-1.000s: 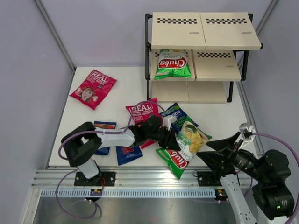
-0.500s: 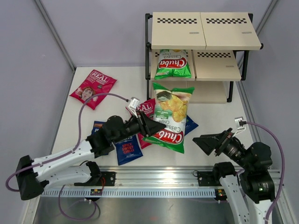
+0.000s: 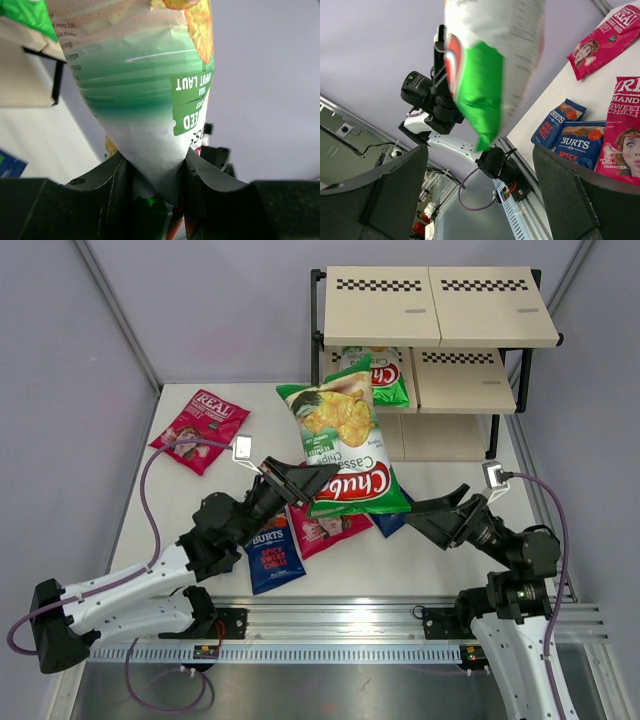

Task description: Place and organize the chips bags onto the shelf

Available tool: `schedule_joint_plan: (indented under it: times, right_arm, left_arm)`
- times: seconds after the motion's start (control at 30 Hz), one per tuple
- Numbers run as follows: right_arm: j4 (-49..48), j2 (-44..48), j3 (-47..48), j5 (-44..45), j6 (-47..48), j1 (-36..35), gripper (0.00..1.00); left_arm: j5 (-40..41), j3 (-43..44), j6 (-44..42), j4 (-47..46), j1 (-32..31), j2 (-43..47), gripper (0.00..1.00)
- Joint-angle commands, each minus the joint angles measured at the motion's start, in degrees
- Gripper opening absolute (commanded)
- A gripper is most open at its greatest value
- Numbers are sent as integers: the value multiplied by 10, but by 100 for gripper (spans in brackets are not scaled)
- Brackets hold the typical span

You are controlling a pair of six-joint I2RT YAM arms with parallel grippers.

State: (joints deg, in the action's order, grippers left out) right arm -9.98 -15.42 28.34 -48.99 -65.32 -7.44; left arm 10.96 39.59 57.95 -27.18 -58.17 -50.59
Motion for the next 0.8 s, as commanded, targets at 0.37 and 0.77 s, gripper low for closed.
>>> schedule_joint_plan:
  times: [0.37, 0.77]
  right_arm:
    - [-185, -24, -14, 48, -28, 2, 95]
    - [-173, -20, 5, 92, -3, 2, 87]
  left_arm:
    - [168, 38, 25, -339, -109, -145, 22]
    - [187, 76, 30, -451, -167, -249, 23]
